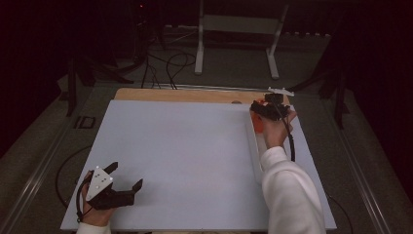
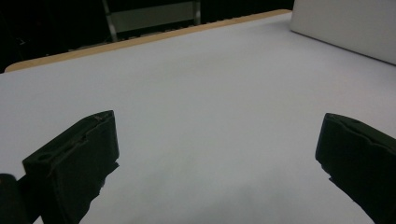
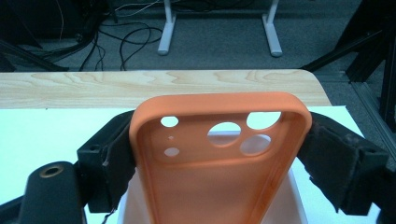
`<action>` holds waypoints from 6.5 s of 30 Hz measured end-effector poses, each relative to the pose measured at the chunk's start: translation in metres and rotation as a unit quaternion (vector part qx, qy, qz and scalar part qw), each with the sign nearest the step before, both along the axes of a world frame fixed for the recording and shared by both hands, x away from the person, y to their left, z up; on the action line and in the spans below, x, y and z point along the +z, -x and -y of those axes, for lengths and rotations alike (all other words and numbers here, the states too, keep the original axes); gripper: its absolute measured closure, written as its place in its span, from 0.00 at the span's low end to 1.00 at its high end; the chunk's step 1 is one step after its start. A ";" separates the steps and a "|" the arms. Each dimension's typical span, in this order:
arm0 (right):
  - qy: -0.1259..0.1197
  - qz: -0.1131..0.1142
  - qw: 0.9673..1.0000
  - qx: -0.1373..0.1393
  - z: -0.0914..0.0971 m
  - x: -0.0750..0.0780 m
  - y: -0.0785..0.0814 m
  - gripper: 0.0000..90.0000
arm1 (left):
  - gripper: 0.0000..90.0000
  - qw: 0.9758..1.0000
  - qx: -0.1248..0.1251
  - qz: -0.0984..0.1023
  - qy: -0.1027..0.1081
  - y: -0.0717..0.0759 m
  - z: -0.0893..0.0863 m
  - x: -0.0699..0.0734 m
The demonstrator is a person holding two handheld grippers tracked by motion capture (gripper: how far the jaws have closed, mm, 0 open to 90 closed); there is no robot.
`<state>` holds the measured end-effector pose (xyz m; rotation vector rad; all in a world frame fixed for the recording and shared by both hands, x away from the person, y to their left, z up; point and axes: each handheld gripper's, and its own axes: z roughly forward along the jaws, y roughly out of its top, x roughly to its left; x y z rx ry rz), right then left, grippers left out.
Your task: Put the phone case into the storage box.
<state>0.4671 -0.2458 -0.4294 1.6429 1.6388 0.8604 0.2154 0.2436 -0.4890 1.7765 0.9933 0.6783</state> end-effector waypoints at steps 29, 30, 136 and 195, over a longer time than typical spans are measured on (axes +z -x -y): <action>0.007 -0.008 1.000 0.008 -0.001 -0.002 -0.013 0.17 | 0.00 1.000 0.001 -0.002 0.002 -0.001 0.000 0.000; 0.005 -0.008 1.000 0.006 -0.001 -0.002 -0.014 0.17 | 0.00 1.000 0.001 -0.002 0.003 -0.001 0.000 0.000; -0.058 0.083 0.950 0.294 -0.016 0.004 0.176 0.09 | 0.00 1.000 0.008 -0.005 0.008 -0.003 0.002 0.004; -0.078 0.149 0.935 0.312 0.011 -0.050 0.240 0.09 | 0.00 0.999 -0.038 0.029 0.004 0.006 0.003 0.010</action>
